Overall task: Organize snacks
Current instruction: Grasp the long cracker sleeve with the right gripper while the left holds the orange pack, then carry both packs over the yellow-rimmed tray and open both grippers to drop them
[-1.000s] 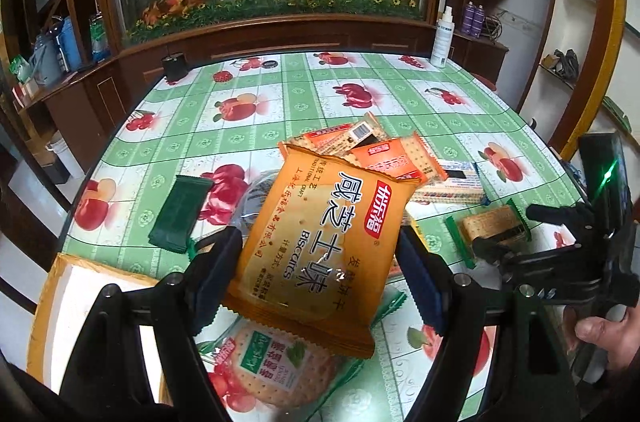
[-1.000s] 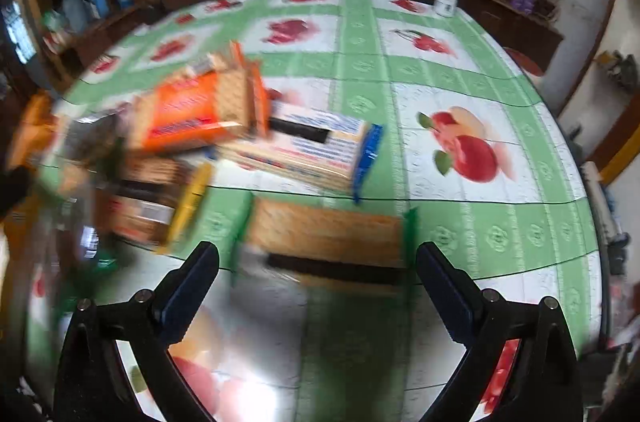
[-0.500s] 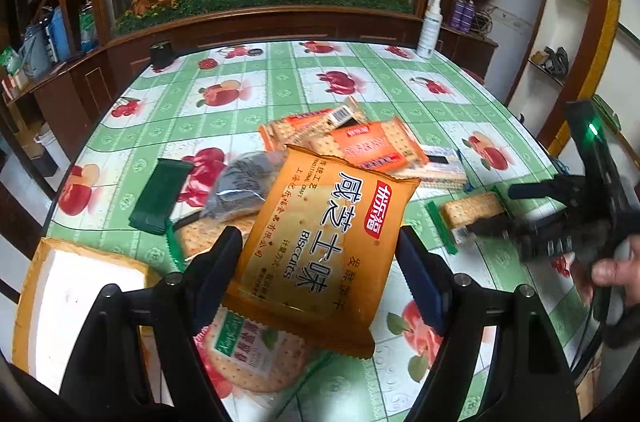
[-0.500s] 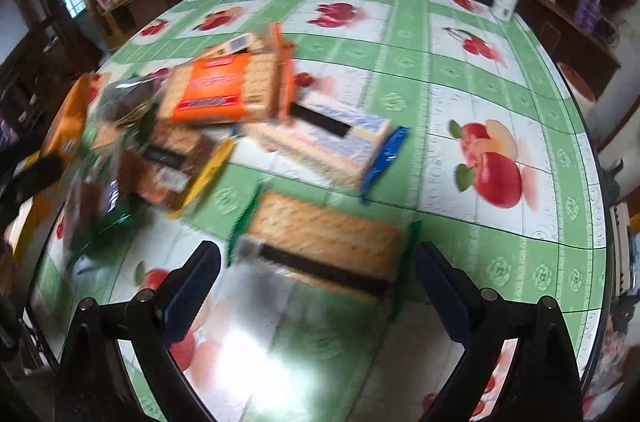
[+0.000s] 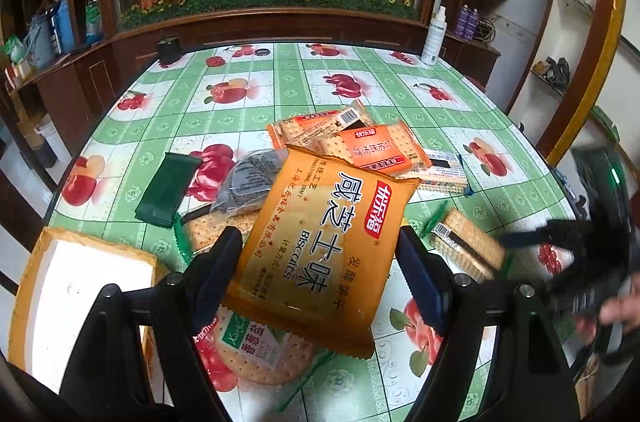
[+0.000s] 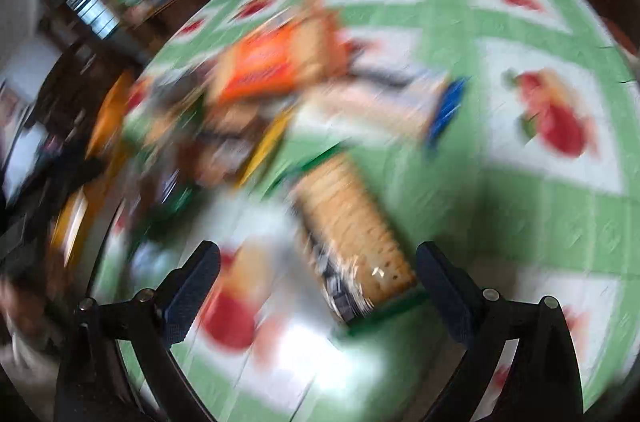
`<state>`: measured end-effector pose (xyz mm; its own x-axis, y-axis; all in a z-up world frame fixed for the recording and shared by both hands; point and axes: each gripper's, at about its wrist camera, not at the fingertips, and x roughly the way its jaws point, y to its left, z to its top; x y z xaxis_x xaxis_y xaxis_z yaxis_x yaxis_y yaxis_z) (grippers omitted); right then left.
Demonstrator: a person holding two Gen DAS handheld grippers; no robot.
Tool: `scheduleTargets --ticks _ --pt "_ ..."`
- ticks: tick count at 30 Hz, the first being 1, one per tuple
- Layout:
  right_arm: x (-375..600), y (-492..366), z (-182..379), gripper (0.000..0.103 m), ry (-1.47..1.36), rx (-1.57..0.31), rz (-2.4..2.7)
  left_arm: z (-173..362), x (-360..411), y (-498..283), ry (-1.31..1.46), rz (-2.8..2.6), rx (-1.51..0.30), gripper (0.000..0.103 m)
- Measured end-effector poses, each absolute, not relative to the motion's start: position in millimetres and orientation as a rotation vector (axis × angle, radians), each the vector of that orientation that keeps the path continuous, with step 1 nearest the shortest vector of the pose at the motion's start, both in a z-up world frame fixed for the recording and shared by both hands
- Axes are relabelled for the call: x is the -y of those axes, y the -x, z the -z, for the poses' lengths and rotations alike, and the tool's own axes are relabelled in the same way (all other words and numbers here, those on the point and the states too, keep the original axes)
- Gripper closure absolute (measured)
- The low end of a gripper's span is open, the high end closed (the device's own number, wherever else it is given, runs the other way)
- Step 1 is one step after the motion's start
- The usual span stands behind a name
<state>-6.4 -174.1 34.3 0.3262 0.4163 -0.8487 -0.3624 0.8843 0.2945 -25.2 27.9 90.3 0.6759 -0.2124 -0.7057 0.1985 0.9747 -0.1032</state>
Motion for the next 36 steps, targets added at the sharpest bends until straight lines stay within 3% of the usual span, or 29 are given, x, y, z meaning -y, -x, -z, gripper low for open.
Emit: scheduleTargets --ticks 8,9,10,12,13,23,36 --pt "155 10 -26 0.007 0.067 -1.033 -0.316 -86 -27 31 0.034 0.231 -0.81 0.024" --pt "154 8 -25 0.011 0.087 -1.027 -0.305 -84 -28 32 0.035 0.229 -0.814 0.024" --pt "151 6 -22 0.032 0.096 -1.041 -0.315 -84 -30 34 0.035 0.227 -0.817 0.024" --pt "147 8 -22 0.054 0.133 -1.023 -0.317 -83 -32 36 0.031 0.228 -0.815 0.024" --pt "147 9 -23 0.056 0.129 -1.022 -0.324 -84 -35 38 0.031 0.226 -0.809 0.024" --pt "126 34 -53 0.056 0.113 -0.964 -0.354 -106 -62 61 0.046 0.225 -0.767 0.024" --pt "-43 32 -95 0.056 0.192 -0.866 -0.681 -113 -190 91 0.092 0.01 -0.792 0.024"
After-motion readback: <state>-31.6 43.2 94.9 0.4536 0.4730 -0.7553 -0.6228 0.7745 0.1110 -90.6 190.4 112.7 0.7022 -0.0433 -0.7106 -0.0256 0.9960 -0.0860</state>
